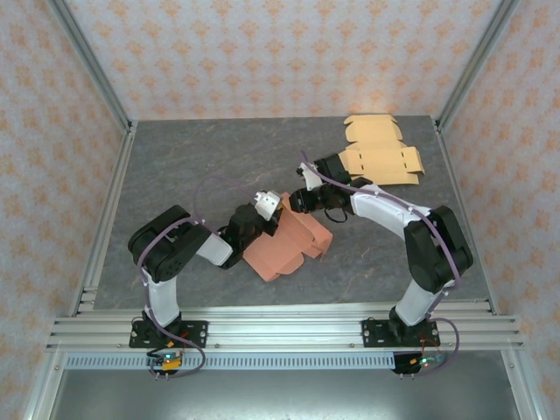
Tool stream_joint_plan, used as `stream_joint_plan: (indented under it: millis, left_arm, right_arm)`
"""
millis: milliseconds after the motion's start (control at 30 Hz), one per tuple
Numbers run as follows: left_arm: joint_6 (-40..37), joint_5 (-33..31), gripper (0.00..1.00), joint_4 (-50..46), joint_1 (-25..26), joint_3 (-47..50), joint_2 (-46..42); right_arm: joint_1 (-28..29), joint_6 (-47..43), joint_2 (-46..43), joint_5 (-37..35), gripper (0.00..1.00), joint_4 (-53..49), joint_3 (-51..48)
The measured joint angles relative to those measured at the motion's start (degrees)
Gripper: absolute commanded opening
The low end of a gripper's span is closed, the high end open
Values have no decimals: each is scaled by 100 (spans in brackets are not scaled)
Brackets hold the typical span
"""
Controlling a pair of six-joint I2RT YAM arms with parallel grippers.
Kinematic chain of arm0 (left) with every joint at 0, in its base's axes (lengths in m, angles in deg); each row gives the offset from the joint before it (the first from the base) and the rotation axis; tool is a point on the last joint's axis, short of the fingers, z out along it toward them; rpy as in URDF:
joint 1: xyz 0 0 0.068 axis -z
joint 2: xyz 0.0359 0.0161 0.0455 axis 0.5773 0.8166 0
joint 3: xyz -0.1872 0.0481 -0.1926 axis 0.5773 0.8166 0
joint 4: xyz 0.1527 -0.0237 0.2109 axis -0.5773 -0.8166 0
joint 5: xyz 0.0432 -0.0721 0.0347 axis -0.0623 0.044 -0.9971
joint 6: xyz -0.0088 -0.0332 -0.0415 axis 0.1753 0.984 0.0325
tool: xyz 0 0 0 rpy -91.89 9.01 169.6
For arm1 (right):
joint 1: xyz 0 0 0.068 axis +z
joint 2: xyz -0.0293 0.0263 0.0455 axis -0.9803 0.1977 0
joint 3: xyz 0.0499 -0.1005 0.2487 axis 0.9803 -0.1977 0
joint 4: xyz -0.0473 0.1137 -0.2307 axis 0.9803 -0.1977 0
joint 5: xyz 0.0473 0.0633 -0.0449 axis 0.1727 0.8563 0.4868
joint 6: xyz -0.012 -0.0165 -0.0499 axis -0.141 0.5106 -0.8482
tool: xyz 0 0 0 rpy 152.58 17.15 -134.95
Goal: Fold the paper box
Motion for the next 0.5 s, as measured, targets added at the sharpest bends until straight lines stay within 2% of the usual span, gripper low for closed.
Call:
stream_joint_plan:
  millis: [67,267,367,500]
  left_arm:
    - [-2,-15,0,2,0,-22,28]
    - [-4,-74,0,70,0,-46,90]
    - [-4,-122,0,107,7,-44,98]
    - [2,-31,0,114,35,-20,92]
  right_arm:
    - [-2,68,0,-7,32,28,0]
    - [-2,151,0,13,37,170,-15]
    - [-20,-72,-96,125,43,345,-157]
    - [-170,-562,-752,595,54,1088,-1016]
